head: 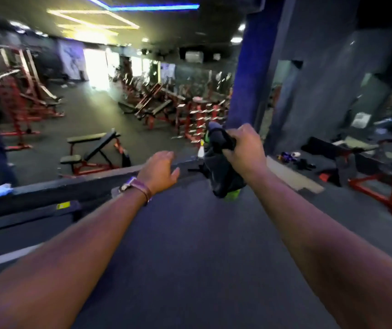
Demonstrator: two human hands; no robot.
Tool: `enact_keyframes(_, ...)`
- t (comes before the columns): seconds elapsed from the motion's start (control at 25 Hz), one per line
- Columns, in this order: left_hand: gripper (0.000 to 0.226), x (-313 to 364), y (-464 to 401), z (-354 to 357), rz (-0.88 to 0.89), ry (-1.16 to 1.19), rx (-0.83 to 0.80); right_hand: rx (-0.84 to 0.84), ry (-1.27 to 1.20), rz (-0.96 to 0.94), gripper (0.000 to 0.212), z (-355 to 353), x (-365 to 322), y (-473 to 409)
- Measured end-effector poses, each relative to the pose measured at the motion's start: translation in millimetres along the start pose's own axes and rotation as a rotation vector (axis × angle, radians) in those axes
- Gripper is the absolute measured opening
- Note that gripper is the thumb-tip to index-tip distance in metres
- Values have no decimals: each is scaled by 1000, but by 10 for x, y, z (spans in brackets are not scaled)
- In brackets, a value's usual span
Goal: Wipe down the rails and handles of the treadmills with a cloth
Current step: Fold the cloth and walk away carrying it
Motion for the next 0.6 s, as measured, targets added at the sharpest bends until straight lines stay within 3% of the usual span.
enact_keyframes(0.12,33,-402,-594,80,-123,7,-47,21,-70,15,32,429,240,-707)
enact_keyframes(0.32,35,-1149,-1715,26,-256,-62,51,-86,-76,-212,29,1165,400,-2401)
enact_keyframes(0.6,29,-2291,-2674,417,-522,-60,87,-177,-240,-368,27,2356,238,-4200)
Point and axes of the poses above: each hand's wrist, its own y-axis away from the middle knuckle, its own z-axis out of the palm, x = y × z, the point moved 3 cm from there along -y, towards the middle knuckle, and after that the axes turned 14 degrees about -x, right-handed, at the moved point
